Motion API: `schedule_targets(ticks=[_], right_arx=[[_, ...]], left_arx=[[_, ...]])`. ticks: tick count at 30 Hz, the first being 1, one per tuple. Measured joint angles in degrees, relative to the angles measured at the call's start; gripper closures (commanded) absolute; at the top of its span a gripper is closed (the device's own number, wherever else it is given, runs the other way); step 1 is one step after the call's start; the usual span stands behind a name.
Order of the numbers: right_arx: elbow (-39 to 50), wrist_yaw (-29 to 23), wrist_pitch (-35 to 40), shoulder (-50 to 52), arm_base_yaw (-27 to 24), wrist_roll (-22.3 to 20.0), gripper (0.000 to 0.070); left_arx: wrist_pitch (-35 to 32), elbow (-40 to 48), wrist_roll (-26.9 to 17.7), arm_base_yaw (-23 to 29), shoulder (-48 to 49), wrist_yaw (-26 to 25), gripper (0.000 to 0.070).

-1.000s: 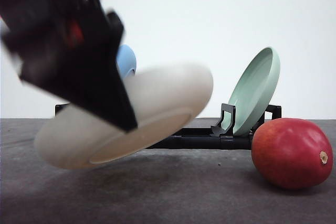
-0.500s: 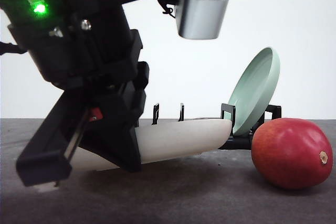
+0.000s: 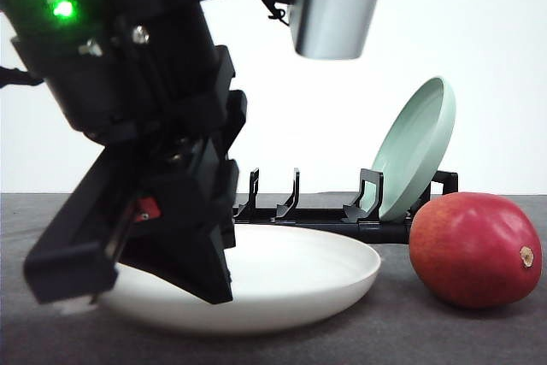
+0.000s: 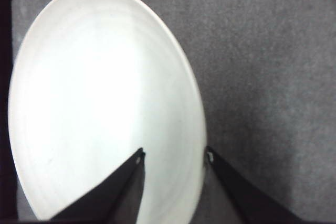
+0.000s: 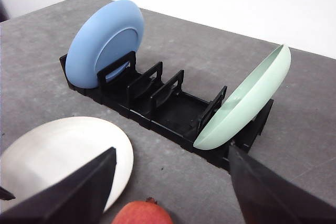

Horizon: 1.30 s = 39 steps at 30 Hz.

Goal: Place pomegranate in white plate

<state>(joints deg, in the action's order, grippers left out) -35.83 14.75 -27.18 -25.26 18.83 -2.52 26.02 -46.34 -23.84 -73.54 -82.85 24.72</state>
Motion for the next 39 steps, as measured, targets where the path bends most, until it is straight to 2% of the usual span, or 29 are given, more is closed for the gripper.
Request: schedule_targets(ticks=[6,8,11,17,25,29,33,39], right_arx=[[0.0,0.0,0.0,0.0,0.0,0.0,0.0267],[0.0,0.0,0.0,0.0,0.0,0.0,0.0267],[0.0,0.0,0.0,0.0,0.0,0.0,0.0267],[0.0,0.0,0.0,0.0,0.0,0.0,0.0267],[0.0,0.0,0.0,0.0,0.0,0.0,0.0267],[0.0,0.0,0.0,0.0,0.0,0.1,0.0267],[0.0,0.0,-0.5,0.0,0.0,1.3,0.0267],[0.0,0.0,-1.7,0.0,0.0,3.4,0.0267]], left_arx=[[4.3,-3.0,5.3,0.0,0.0,-5.2,0.0372],[5.9,-3.6,7.6,0.4,0.2,-7.8,0.0337],[7.3,-3.6,11.6,1.9,2.2,-12.4,0.0334],[7.2,-3.8,21.9,10.3,9.9,-23.0,0.0334],[6.8,-3.9,29.3,24.0,18.9,-24.8,0.0335],[6.7,-3.8,30.6,31.0,24.5,-24.9,0.0336],[6.9,-3.4,29.8,38.4,29.9,-25.6,0.0336],[10.4,-3.3,25.9,51.6,35.5,-33.8,0.0336]])
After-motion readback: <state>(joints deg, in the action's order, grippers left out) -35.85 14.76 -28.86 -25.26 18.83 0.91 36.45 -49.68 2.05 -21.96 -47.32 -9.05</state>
